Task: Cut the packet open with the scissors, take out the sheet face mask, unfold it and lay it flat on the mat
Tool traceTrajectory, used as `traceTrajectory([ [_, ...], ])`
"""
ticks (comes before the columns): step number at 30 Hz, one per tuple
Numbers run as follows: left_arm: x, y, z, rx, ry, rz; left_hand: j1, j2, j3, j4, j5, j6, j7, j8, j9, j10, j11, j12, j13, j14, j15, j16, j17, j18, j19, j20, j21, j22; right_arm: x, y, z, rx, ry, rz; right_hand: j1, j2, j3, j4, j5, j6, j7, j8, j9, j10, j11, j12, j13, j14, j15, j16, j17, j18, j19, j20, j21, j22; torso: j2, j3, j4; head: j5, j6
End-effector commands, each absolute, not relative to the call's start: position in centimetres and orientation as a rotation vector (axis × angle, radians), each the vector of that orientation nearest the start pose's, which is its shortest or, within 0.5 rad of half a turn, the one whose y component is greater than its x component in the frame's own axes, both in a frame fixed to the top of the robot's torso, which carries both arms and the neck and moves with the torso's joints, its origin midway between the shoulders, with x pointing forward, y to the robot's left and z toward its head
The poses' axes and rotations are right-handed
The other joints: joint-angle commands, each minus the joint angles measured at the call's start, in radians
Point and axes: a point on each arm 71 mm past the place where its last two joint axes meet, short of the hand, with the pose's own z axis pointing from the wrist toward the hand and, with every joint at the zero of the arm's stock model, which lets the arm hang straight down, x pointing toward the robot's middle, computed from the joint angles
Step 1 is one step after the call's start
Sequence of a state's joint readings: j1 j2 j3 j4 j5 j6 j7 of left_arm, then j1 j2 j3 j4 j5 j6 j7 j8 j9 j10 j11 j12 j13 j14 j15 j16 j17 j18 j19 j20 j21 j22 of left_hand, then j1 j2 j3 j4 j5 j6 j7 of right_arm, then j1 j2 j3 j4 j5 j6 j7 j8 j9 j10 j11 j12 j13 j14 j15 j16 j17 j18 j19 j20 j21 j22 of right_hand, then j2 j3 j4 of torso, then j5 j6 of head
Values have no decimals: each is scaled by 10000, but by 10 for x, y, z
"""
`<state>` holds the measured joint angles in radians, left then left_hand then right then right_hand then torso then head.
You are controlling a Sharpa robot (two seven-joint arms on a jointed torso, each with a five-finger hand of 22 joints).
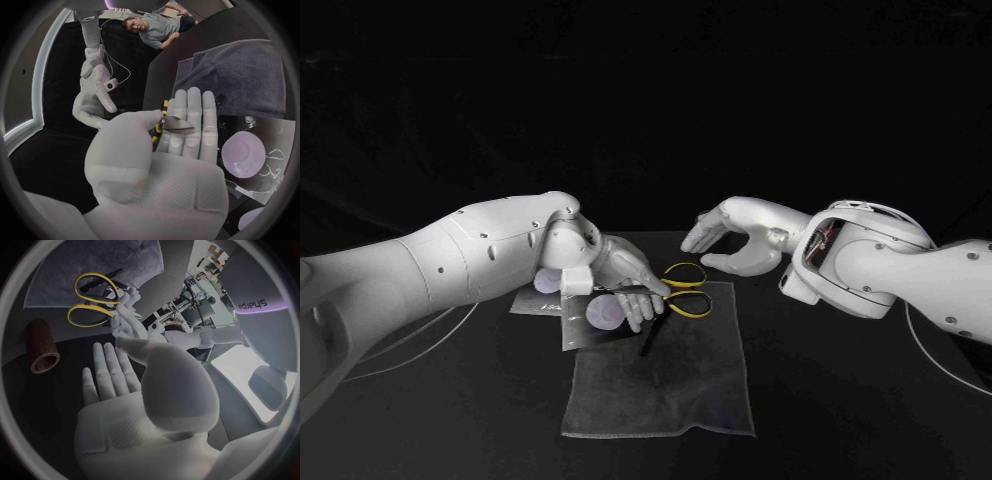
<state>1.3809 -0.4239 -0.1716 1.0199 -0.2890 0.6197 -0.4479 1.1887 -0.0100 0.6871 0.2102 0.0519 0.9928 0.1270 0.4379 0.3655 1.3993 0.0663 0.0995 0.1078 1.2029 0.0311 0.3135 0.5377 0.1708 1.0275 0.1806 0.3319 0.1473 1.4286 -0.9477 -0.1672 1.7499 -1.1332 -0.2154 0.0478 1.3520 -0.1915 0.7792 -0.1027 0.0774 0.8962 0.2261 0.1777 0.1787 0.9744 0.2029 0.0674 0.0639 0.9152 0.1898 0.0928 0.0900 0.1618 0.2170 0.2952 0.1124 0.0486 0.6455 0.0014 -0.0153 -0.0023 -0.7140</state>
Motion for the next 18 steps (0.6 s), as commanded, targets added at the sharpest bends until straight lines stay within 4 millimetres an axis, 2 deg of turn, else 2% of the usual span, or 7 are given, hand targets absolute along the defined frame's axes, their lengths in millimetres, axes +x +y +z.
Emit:
traceTrajectory([
  [1, 534, 114, -201, -3819, 27981, -10241, 81, -6, 424, -382, -32, 41, -5, 28, 9, 83, -19, -28, 9, 71, -16, 61, 13, 131, 76, -27, -6, -10, 451, -182, -110, -77, 16666, 11507, -129, 51, 1, -68, 17, -70, 173, -39, -5, 372, -65, 23, -4, 468, -113, 198, 88, 52, 113, 3, 68, 18, 1, -7, 9, -9, 7],
  [5, 533, 115, -201, -3830, 27972, -10242, 73, -7, 434, -393, -33, 39, -6, 27, 16, 82, -19, -29, 10, 72, -17, 60, 15, 129, 78, -29, -6, -11, 454, -189, -107, 1181, 16219, 12389, -119, 146, 75, -150, 40, 3, 177, 12, 20, 614, -113, 5, -11, 852, -220, 367, 154, 144, 204, 1, 114, 30, 0, -12, 2, -6, 29],
  [9, 533, 118, -202, -3806, 27879, -10344, 40, -17, 466, -431, -33, 20, 0, 18, 40, 65, -15, -38, 13, 60, -14, 45, 22, 123, 76, -30, -13, -17, 463, -207, -110, 2561, 16159, 12044, -434, 160, -104, -53, -33, -33, 246, 3, 26, 764, -98, -44, -21, 1117, -281, 497, 199, 202, 805, 0, 418, 142, -4, -22, -7, -23, 55],
  [11, 532, 118, -201, -3684, 27793, -10546, -10, -25, 496, -459, -34, -10, 16, 2, 65, 35, 0, -56, 14, 32, 0, 19, 27, 119, 62, -31, -27, -26, 468, -217, -118, 3338, 16277, 11658, -672, 127, -387, 107, 33, -80, 297, -20, 18, 733, -68, -36, -18, 1109, -266, 495, 193, 196, 1370, -11, 683, 236, -9, -30, -20, -46, 73],
  [14, 529, 119, -200, -3414, 27506, -10989, -95, -27, 526, -475, -35, -63, 49, -31, 101, -25, 32, -88, 13, -26, 33, -26, 33, 117, 31, -32, -56, -44, 470, -230, -134, 4674, 16473, 11248, -882, 51, -743, 271, 76, -147, 306, -49, 4, 729, -57, -25, -14, 1116, -263, 503, 190, 192, 1764, -16, 839, 280, 5, -28, -12, -37, 96],
  [17, 528, 119, -197, -2983, 26896, -11741, -205, -21, 529, -468, -36, -166, 107, -101, 150, -163, 90, -160, 2, -159, 81, -117, 37, 87, -47, 40, -127, -84, 468, -241, -155, 6241, 16696, 10973, -1259, -38, -1546, 643, -1, -389, 394, -115, -53, 556, 8, -37, -12, 934, -190, 418, 140, 148, 2085, -13, 903, 267, 5, -5, 14, -63, 102],
  [18, 527, 119, -196, -2878, 26644, -12016, -230, -16, 519, -457, -36, -196, 119, -124, 162, -203, 106, -180, -2, -198, 97, -143, 39, 84, -76, 60, -152, -98, 467, -245, -163, 6787, 16773, 10885, -1281, -39, -1631, 675, -7, -418, 403, -119, -59, 515, 27, -39, -13, 900, -176, 402, 132, 142, 2086, -19, 893, 258, 7, -6, 17, -71, 105],
])
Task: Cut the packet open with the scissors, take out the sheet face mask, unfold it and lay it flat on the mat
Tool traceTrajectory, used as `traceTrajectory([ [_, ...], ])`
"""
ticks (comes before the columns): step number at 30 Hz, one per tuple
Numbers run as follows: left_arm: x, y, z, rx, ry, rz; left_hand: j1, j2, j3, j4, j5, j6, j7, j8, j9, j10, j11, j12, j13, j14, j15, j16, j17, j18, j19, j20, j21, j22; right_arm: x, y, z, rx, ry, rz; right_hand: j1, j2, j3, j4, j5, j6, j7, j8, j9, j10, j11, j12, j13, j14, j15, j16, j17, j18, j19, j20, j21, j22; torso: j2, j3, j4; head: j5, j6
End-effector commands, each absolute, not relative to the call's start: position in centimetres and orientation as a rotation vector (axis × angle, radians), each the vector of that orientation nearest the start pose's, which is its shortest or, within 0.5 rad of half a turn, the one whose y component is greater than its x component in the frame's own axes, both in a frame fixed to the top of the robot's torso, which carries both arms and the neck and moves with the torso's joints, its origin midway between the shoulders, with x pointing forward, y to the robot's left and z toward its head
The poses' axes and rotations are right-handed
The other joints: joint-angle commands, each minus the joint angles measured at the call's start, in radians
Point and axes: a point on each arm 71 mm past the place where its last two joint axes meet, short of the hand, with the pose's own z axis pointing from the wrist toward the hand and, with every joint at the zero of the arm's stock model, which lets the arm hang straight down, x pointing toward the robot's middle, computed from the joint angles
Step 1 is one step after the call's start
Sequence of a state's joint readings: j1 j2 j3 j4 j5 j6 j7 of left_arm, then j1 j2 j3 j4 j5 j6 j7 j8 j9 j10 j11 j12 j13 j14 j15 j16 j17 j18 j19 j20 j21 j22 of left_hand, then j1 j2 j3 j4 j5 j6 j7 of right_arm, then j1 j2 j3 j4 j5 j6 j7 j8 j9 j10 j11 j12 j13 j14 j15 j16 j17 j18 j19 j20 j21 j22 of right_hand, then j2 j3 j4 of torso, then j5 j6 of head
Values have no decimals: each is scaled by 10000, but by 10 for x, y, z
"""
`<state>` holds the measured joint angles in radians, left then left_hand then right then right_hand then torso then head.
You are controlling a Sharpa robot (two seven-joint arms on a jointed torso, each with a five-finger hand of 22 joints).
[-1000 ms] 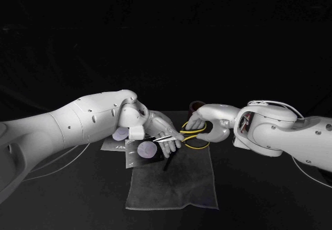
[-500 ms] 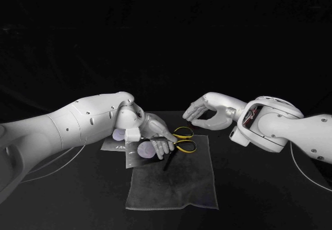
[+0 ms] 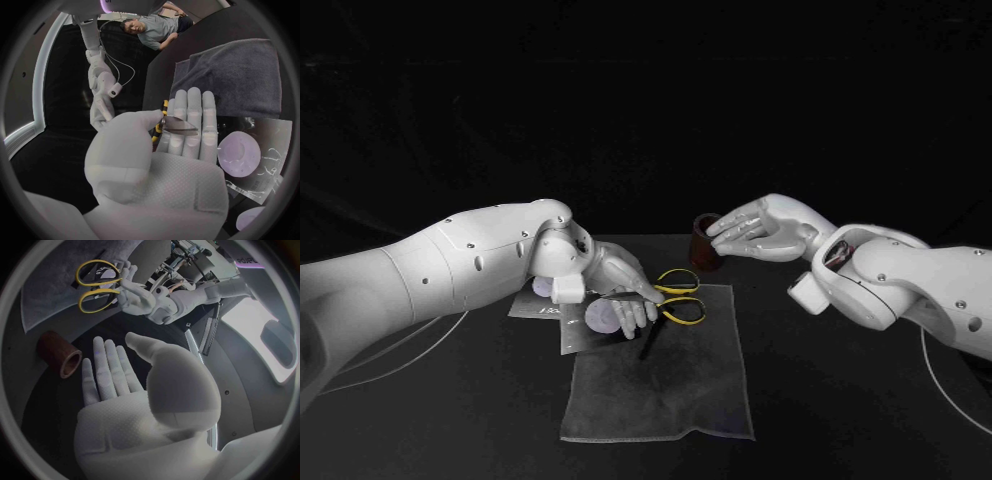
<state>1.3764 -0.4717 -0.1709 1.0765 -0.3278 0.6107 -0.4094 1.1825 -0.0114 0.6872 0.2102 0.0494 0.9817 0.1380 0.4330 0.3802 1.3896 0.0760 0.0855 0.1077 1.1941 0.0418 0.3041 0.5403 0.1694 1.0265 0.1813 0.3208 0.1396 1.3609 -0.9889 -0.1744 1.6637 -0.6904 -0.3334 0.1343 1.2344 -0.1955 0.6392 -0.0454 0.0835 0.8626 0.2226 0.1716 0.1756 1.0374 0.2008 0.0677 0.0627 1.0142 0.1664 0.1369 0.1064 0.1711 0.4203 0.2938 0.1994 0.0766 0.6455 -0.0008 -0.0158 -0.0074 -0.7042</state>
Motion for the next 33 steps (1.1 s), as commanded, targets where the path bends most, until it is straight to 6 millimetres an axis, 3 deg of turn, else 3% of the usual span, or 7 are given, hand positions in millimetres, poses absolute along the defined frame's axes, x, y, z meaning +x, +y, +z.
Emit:
traceTrajectory([
  [1, 527, 119, -195, -2789, 26407, -12251, -182, 4, 503, -450, -11, -117, 13, -99, 28, -145, 22, -59, -3, -148, 6, -75, 15, 98, -96, 72, -67, -36, 465, -249, -170, 7285, 16860, 10802, -191, -6, -500, 213, -103, -183, 481, -75, -52, -253, 94, -48, -2, -228, 106, -106, -65, 19, 54, -4, -6, -46, -1, 16, 15, -19, 7],
  [8, 523, 125, -192, -2587, 25349, -13379, -207, 2, 470, -422, -11, -120, 22, -105, 43, -156, 28, -63, -1, -162, 13, -87, 21, 99, -109, 88, -82, -45, 448, -256, -212, 9358, 17510, 10581, -470, 94, -2875, 1225, -298, -912, 697, 174, -133, -1049, 309, -33, 7, -945, 346, -411, -230, -196, 128, -13, -130, -164, -5, 23, -1, -59, 8],
  [14, 521, 129, -192, -2625, 24961, -13728, -210, 1, 464, -419, -11, -120, 22, -106, 45, -158, 29, -63, 0, -164, 14, -88, 22, 99, -110, 91, -84, -47, 435, -251, -232, 10127, 17904, 10751, 308, 717, -5496, 2358, -342, -1466, 746, 739, -147, -1304, 343, -3, 15, -1128, 413, -458, -279, -253, 91, -18, -222, -199, -12, 26, -15, -89, 17],
  [16, 521, 129, -192, -2595, 24939, -13749, -210, 1, 464, -419, -11, -120, 22, -106, 45, -158, 29, -63, 0, -164, 14, -88, 22, 99, -110, 91, -84, -47, 432, -248, -236, 10285, 17954, 10926, 481, 798, -6120, 2720, -348, -1568, 722, 874, -141, -1315, 372, -2, 15, -1137, 405, -450, -277, -255, 93, -17, -237, -201, -8, 22, -3, -94, 26],
  [19, 520, 128, -193, -2521, 24949, -13712, -210, 1, 460, -418, -10, -120, 23, -107, 48, -159, 29, -64, 1, -165, 14, -90, 24, 99, -111, 94, -86, -48, 430, -244, -238, 10451, 17954, 11278, 784, 971, -6718, 3184, -380, -1686, 698, 1035, -118, -1321, 390, -3, 16, -1154, 401, -438, -267, -269, 38, -12, -294, -213, -2, 24, 3, -99, 26],
  [22, 520, 127, -194, -2436, 24977, -13633, -210, 2, 457, -418, -10, -119, 23, -107, 51, -159, 29, -63, 2, -166, 14, -90, 25, 100, -112, 96, -88, -49, 428, -239, -238, 10606, 17912, 11752, 903, 1115, -6929, 3338, -365, -1709, 718, 1133, -98, -1282, 369, 14, 22, -1137, 405, -416, -255, -274, -61, -16, -354, -228, 1, 20, -7, -97, 24],
  [33, 520, 125, -198, -2399, 25020, -13479, -208, 4, 454, -418, -10, -117, 25, -107, 55, -159, 29, -62, 3, -166, 14, -91, 27, 102, -112, 98, -90, -51, 421, -221, -237, 10679, 18315, 13495, 1529, 1748, -7378, 3270, -364, -1631, 660, 1565, 6, -893, 275, 130, 39, -791, 286, -159, -155, -160, 391, -17, -205, -154, -2, 17, -10, -127, -23],
])
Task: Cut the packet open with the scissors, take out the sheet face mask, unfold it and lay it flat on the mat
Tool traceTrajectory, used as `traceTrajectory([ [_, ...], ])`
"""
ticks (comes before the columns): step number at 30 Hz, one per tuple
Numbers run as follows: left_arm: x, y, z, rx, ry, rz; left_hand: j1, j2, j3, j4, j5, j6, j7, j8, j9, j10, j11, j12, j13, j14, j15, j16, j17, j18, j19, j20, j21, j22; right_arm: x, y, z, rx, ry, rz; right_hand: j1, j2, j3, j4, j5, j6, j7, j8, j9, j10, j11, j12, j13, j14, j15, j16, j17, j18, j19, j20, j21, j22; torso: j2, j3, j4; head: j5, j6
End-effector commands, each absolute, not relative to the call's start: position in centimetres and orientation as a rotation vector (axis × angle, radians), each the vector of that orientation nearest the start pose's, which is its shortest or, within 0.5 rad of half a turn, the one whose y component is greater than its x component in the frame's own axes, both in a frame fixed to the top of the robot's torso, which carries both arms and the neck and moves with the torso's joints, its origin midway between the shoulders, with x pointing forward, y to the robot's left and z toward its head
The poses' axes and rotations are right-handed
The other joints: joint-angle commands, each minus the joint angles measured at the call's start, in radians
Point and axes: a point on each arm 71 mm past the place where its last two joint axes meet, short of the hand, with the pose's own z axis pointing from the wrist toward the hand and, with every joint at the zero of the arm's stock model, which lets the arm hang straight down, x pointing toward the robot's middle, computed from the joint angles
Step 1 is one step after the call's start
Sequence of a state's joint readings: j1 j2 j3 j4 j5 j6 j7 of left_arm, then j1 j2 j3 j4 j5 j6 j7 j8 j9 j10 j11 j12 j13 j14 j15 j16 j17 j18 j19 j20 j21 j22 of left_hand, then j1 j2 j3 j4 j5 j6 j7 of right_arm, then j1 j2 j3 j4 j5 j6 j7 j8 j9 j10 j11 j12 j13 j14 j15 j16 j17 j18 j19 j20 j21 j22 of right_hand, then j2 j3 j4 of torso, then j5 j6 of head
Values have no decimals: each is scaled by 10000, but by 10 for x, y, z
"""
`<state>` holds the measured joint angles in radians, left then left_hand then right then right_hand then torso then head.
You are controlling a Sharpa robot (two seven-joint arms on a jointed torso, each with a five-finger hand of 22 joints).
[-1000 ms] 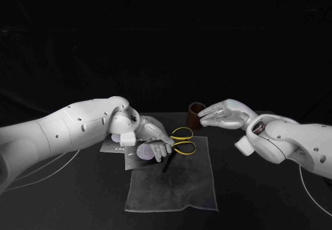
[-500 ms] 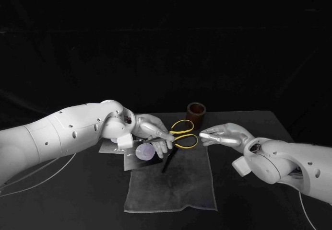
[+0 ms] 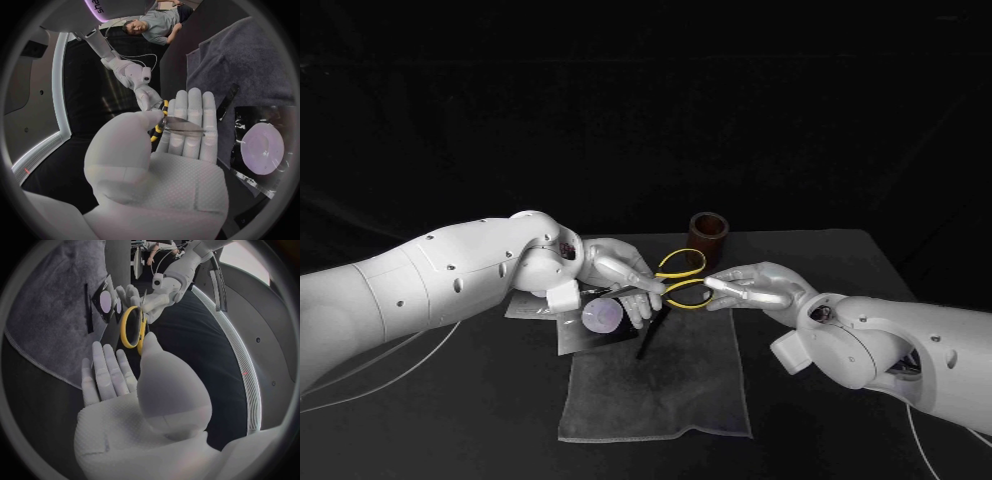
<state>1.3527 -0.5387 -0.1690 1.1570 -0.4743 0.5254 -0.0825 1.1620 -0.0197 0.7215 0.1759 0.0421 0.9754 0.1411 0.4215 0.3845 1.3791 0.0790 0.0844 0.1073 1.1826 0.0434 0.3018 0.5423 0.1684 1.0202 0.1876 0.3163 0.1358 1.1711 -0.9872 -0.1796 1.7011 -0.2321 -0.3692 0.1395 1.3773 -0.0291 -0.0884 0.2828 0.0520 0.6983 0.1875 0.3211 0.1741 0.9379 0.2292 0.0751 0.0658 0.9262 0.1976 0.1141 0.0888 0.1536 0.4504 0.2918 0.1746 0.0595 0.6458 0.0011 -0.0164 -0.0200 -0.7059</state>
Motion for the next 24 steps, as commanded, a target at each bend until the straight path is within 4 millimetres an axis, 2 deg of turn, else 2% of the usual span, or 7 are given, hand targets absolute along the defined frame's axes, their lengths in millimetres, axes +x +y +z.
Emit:
traceTrajectory([
  [1, 520, 125, -198, -2395, 25022, -13480, 1, 92, 107, -76, 63, -51, -4, 8, 17, -53, -1, -49, 9, -51, -2, -69, 10, 114, -49, 38, -47, -15, 421, -219, -237, 10659, 18346, 13612, 136, 115, -133, -16, -49, 18, 1003, 95, 27, 135, -15, 65, 8, 108, -34, 83, 25, 21, 107, 4, 48, 19, -8, 2, -4, 0, -10],
  [8, 519, 122, -198, -2298, 25096, -13515, 1, 92, 107, -76, 63, -51, -4, 8, 17, -53, -1, -49, 9, -51, -2, -69, 10, 114, -49, 38, -47, -15, 421, -211, -237, 10617, 18413, 14188, 755, 655, -451, -171, -45, 246, 858, 425, 99, 663, -178, 196, 8, 556, -203, 368, 136, 170, 651, 2, 225, 76, -10, -1, 7, 15, 6],
  [12, 518, 119, -198, -2213, 25161, -13546, 4, 94, 102, -78, 63, -48, -1, 8, 24, -51, 0, -48, 11, -50, -3, -70, 13, 117, -49, 41, -50, -17, 423, -206, -237, 10618, 18369, 14397, 1180, 956, -524, -381, -43, 390, 770, 537, 109, 886, -270, 206, 0, 781, -295, 501, 189, 253, 1307, -6, 467, 156, -6, 2, 12, 10, 12],
  [17, 517, 117, -199, -2129, 25240, -13566, 4, 94, 102, -78, 63, -48, -1, 8, 24, -51, 0, -48, 11, -50, -3, -70, 13, 117, -49, 41, -50, -17, 426, -202, -236, 10685, 18324, 14620, 1559, 1238, -592, -621, -39, 489, 686, 564, 76, 1128, -363, 190, -8, 1097, -408, 678, 264, 315, 1961, -42, 732, 243, -3, 3, 11, 15, 15],
  [24, 518, 117, -199, -2141, 25271, -13516, 4, 94, 102, -78, 63, -48, -1, 8, 24, -51, 0, -48, 11, -50, -3, -70, 13, 117, -49, 41, -50, -17, 427, -199, -235, 10678, 18311, 14850, 2561, 1619, -376, -1155, -33, 689, 473, 544, 0, 1656, -627, 195, -25, 1685, -683, 981, 393, 343, 2695, -240, 1038, 335, -3, 5, 2, 17, 35],
])
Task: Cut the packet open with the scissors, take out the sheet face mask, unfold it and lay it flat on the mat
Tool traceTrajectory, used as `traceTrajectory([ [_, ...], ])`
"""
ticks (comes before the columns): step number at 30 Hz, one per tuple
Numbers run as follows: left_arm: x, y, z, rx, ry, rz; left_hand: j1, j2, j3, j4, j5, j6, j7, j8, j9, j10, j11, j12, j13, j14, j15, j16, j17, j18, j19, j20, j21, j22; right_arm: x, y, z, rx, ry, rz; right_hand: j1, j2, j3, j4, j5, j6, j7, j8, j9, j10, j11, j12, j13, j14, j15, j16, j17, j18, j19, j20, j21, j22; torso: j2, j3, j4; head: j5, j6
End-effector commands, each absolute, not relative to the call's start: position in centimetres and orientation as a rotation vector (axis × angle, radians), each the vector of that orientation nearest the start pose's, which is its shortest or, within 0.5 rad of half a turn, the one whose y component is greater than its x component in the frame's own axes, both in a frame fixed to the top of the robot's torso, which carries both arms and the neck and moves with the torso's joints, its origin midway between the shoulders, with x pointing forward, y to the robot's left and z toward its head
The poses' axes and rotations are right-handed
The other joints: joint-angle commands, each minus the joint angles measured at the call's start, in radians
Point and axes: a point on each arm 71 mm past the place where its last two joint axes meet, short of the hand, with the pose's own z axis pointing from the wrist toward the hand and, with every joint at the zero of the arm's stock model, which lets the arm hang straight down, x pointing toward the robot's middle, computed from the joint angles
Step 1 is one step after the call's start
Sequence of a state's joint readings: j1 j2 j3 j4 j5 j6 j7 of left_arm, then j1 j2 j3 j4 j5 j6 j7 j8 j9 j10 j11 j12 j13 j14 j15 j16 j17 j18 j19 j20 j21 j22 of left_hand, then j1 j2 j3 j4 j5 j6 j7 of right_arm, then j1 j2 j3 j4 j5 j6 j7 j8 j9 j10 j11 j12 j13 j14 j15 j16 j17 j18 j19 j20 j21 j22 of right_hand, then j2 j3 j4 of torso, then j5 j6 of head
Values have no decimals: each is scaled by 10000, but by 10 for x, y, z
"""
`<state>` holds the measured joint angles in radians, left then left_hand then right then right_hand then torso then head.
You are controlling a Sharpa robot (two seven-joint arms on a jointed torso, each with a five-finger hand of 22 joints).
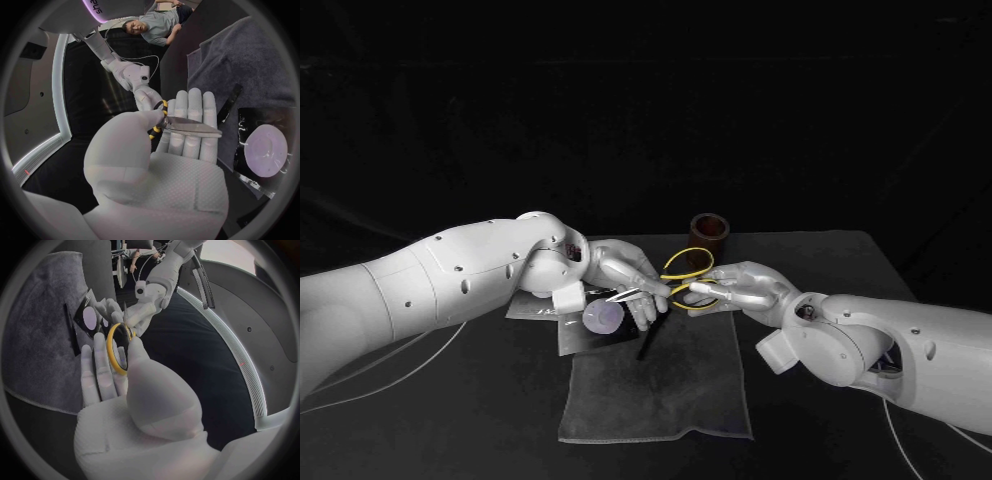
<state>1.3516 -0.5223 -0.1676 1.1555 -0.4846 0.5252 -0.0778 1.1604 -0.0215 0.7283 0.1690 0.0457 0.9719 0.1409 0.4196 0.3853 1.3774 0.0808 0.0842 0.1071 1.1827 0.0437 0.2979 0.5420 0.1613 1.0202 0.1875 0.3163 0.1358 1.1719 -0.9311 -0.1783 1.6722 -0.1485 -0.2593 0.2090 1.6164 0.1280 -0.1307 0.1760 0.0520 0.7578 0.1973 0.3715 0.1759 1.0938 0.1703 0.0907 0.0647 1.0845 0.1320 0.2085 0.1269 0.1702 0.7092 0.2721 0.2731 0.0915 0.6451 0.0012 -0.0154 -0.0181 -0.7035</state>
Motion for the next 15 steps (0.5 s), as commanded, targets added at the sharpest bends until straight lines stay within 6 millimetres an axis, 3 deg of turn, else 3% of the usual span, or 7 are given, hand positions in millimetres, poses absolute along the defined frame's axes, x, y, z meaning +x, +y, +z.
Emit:
traceTrajectory([
  [1, 518, 117, -199, -2153, 25270, -13505, 20, 111, 34, -10, 26, -13, 1, 27, 15, -34, -18, -46, 13, -51, -5, -32, 16, 187, -49, 41, -50, -17, 427, -199, -235, 10667, 18308, 14868, 313, 91, 95, -141, -33, 169, 338, 46, -28, 187, -81, 32, -17, 175, -72, 70, 28, 177, 203, -84, 90, 24, 1, 3, -12, 1, 11],
  [8, 518, 117, -199, -2246, 25327, -13485, 25, 112, 21, -13, 26, -11, 6, 25, 27, -32, -16, -43, 17, -49, -5, -33, 22, 191, -49, 46, -54, -21, 428, -200, -234, 10569, 18179, 15069, 1013, 509, 702, -343, -34, 935, 10, 98, -109, 1096, -442, -18, -19, 1017, -474, 402, 252, 157, 1142, -499, 565, 200, -5, 2, -16, -14, 18],
  [15, 518, 115, -199, -2290, 25415, -13469, 49, 58, -15, -52, 27, -32, 11, 8, 45, -44, -12, -45, 22, -53, -2, -41, 34, 197, -51, 56, -65, -29, 430, -201, -233, 10537, 17957, 15085, 962, 577, 1332, -580, -29, 1376, -179, 174, -113, 1683, -624, -90, -15, 1487, -659, 537, 420, 137, 1456, -705, 919, 378, -2, -6, -5, -37, 34],
])
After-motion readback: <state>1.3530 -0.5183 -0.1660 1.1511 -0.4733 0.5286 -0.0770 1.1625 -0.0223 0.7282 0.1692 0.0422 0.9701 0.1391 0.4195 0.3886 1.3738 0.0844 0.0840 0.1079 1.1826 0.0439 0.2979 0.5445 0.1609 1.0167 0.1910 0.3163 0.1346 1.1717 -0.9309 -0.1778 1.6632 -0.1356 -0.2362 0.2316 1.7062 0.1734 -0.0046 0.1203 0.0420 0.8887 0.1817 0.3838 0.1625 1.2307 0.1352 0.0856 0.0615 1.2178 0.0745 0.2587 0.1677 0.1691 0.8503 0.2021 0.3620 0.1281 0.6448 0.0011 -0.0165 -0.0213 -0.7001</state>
